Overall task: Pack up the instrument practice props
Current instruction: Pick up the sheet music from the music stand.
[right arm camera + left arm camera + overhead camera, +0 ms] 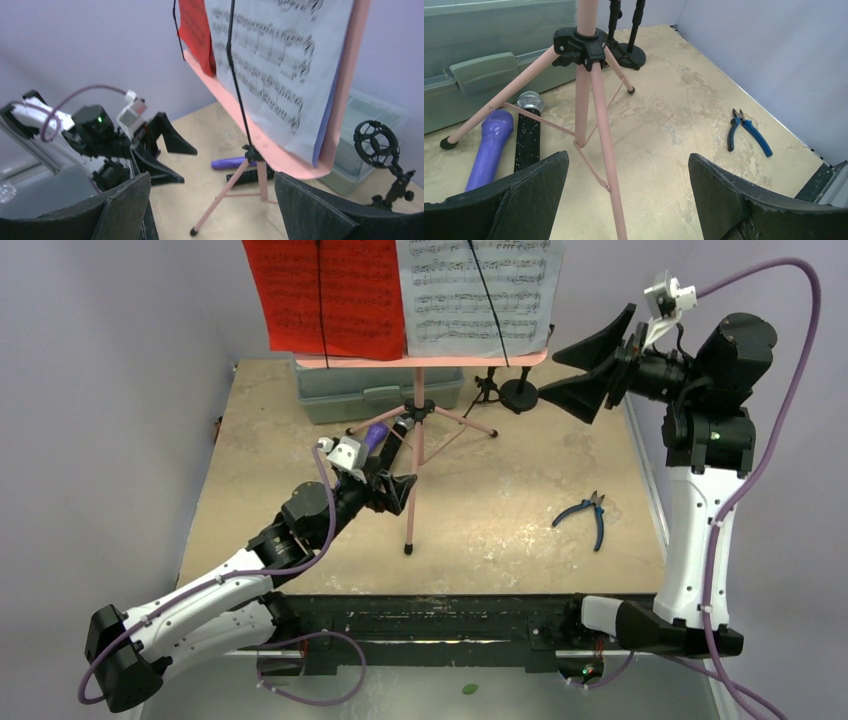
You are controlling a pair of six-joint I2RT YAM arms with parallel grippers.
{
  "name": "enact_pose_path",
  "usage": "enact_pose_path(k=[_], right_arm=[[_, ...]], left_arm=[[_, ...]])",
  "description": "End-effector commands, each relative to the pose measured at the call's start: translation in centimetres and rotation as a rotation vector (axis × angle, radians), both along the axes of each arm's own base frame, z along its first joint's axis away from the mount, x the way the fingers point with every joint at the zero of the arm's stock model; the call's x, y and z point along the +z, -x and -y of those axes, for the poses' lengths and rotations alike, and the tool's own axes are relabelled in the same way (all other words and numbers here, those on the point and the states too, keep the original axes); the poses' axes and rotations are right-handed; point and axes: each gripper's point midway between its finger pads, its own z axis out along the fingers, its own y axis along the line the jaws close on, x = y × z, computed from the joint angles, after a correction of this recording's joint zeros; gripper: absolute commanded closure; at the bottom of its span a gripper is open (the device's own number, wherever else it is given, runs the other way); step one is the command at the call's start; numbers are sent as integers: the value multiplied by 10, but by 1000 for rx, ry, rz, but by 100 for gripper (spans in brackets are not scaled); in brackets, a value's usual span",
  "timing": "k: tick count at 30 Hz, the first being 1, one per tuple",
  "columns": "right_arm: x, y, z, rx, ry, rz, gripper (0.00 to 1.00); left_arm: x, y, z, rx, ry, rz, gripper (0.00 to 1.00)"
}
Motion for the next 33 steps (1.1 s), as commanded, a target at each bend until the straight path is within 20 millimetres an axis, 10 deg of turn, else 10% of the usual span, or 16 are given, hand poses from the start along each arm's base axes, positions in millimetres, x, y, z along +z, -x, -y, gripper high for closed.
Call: enact_pose_path(k=[1, 8, 33], right_arm=[[53, 8, -10, 67, -119, -11, 3], [76, -2, -9, 37, -211, -47, 3], [48, -49, -7, -83, -182, -73, 3]], left_arm=[[-7, -1, -5, 31, 10, -34, 11], [-5, 0, -10, 49, 19, -34, 10], [-8, 0, -15, 71, 18, -40, 10]])
